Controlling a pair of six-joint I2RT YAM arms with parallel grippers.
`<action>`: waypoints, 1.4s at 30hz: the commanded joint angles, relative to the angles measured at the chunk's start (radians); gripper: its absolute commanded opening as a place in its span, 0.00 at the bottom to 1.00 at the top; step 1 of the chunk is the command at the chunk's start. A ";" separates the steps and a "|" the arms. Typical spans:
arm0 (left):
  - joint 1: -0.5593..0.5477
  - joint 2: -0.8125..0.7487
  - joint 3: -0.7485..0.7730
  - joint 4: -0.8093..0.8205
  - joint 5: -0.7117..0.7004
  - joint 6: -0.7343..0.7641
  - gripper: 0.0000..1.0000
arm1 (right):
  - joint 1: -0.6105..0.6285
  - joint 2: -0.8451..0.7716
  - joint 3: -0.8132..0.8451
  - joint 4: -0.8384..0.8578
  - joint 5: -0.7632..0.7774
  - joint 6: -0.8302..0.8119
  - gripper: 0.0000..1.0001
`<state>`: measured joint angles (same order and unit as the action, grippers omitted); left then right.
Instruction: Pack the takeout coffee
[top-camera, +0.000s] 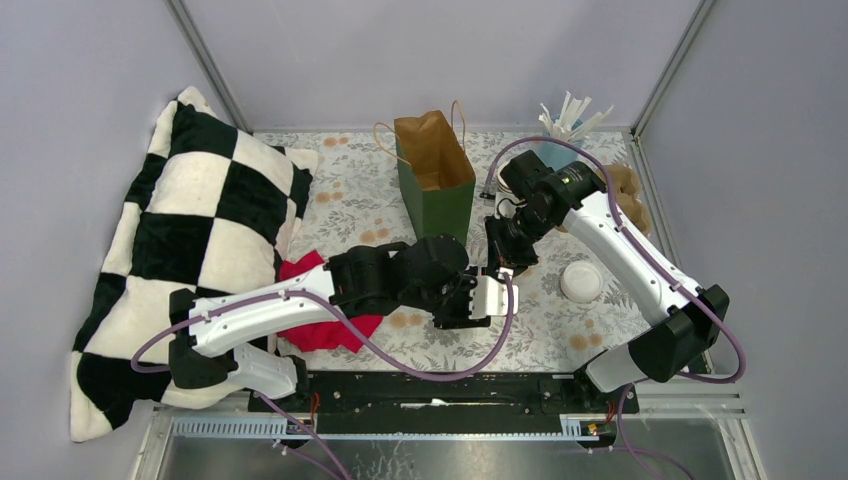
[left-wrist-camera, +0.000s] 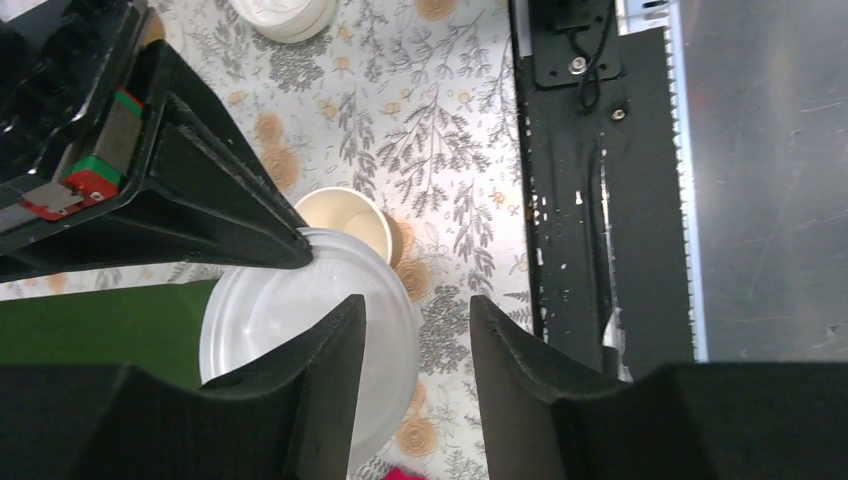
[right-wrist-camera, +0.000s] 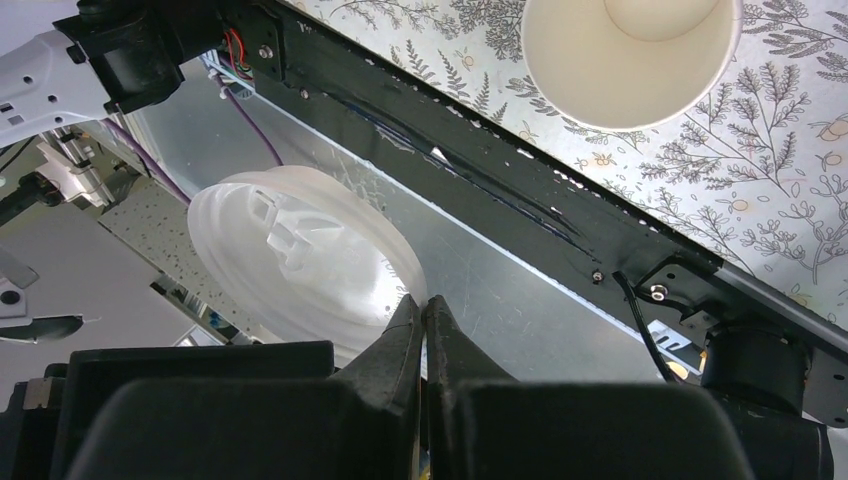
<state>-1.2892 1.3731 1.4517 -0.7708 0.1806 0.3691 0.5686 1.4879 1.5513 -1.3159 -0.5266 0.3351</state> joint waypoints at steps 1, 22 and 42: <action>-0.010 -0.032 -0.003 0.027 -0.091 0.052 0.45 | 0.000 -0.008 0.029 0.011 -0.040 0.001 0.00; -0.027 0.006 0.019 -0.038 -0.135 0.034 0.13 | 0.000 -0.015 0.039 0.020 -0.055 0.005 0.00; 0.281 -0.260 -0.171 0.385 0.141 -0.581 0.00 | -0.088 -0.244 0.166 0.269 0.195 0.044 1.00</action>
<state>-1.1511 1.2373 1.3315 -0.6472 0.1555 0.0925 0.4919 1.4002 1.7069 -1.2152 -0.4053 0.3759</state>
